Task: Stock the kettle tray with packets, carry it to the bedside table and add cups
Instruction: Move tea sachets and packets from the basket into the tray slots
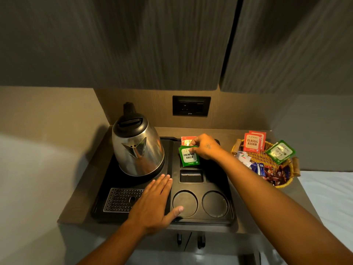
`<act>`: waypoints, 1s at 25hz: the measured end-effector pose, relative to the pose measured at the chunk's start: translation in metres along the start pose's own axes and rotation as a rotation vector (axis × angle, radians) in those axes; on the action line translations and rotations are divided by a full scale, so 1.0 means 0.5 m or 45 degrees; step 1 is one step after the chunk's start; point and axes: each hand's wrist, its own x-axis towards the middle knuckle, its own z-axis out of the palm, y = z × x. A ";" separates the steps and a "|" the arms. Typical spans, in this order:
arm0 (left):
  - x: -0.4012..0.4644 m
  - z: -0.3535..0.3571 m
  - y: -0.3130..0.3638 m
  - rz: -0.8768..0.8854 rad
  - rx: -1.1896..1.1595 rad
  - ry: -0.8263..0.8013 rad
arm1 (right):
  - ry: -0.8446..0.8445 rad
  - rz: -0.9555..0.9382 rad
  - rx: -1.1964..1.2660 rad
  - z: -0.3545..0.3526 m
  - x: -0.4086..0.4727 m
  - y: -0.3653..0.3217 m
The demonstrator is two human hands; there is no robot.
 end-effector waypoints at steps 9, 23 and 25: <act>-0.002 -0.001 0.001 -0.006 -0.008 -0.007 | 0.626 0.104 -0.091 -0.120 -0.101 0.173; -0.002 -0.003 0.003 -0.013 0.002 -0.024 | 0.431 0.230 -0.245 -0.171 -0.183 0.234; -0.002 -0.002 0.003 -0.007 0.005 -0.016 | 0.534 0.073 -0.232 -0.153 -0.206 0.184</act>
